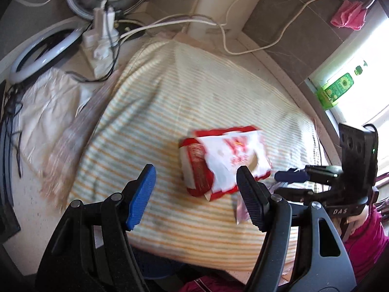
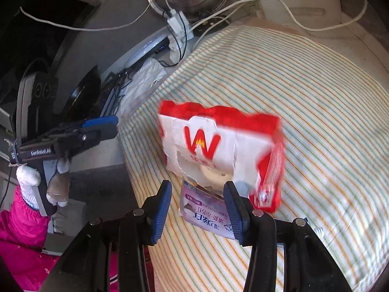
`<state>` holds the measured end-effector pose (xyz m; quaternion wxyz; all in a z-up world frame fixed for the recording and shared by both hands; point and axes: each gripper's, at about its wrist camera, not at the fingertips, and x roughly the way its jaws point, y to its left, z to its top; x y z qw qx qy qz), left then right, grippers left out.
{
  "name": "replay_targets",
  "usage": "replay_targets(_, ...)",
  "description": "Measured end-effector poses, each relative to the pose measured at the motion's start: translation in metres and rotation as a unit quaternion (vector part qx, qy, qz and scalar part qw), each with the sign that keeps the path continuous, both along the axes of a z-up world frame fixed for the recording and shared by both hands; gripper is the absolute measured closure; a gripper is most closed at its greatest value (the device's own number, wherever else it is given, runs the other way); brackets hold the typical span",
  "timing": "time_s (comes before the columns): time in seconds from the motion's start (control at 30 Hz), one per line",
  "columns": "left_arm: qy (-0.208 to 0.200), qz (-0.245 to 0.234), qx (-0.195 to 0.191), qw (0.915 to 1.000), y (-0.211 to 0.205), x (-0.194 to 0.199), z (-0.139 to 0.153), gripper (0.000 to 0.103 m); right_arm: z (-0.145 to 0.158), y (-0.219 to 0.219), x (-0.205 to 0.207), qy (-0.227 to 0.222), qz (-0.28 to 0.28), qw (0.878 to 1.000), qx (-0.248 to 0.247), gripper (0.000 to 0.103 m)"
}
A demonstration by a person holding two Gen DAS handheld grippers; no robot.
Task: Collect trash
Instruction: 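Grasp the red-and-white snack wrapper with the left tool while the right tool grasps the toothpaste tube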
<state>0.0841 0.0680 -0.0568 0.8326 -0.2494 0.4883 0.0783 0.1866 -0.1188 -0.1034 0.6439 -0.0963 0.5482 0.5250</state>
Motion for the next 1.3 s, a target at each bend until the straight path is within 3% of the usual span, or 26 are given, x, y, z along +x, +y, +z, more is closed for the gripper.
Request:
replay_targets(0.07, -0.003, -0.021, 0.007, 0.9997, -0.005, 0.013, 0.004, 0.032, 0.001, -0.006, 0.001, 0.009, -0.022, 1.0, 0.01, 0.055)
replay_targets(0.17, 0.001, -0.064, 0.037, 0.9973, -0.02, 0.03, 0.007, 0.03, 0.004, -0.021, 0.002, 0.007, -0.069, 0.998, 0.007, 0.041)
replay_targets(0.2, 0.007, -0.085, 0.05, 0.9951, -0.027, 0.036, 0.006, 0.028, 0.006, -0.03, 0.001, 0.009, -0.092, 0.996, 0.011, 0.035)
replay_targets(0.27, 0.02, -0.129, 0.083, 0.988, -0.043, 0.046, 0.002, 0.026, 0.006, -0.05, -0.003, 0.022, -0.134, 0.99, 0.025, 0.032)
replay_targets(0.5, 0.07, -0.251, 0.177, 0.9493, -0.09, 0.07, -0.029, 0.026, -0.028, -0.107, -0.014, 0.129, -0.268, 0.952, 0.07, 0.032)
replay_targets(0.67, 0.096, -0.317, 0.234, 0.914, -0.117, 0.071, -0.051, 0.026, -0.047, -0.108, -0.018, 0.164, -0.3, 0.936, 0.089, 0.033)
replay_targets(0.77, 0.115, -0.327, 0.261, 0.901, -0.122, 0.075, -0.066, 0.026, -0.05, -0.105, -0.021, 0.174, -0.305, 0.931, 0.105, 0.034)
replay_targets(0.83, 0.126, -0.315, 0.271, 0.901, -0.119, 0.082, -0.075, 0.026, -0.052, -0.103, -0.019, 0.168, -0.312, 0.929, 0.104, 0.035)
replay_targets(1.0, 0.124, -0.274, 0.253, 0.9198, -0.102, 0.102, -0.081, 0.026, -0.053, -0.096, -0.009, 0.16, -0.328, 0.925, 0.103, 0.037)
replay_targets(1.17, 0.123, -0.27, 0.252, 0.9211, -0.098, 0.117, -0.082, 0.02, -0.057, -0.09, -0.001, 0.151, -0.335, 0.924, 0.1, 0.037)
replay_targets(1.3, 0.087, -0.25, 0.2, 0.9433, -0.084, 0.121, -0.059, 0.019, -0.055, -0.083, 0.002, 0.145, -0.338, 0.924, 0.099, 0.037)
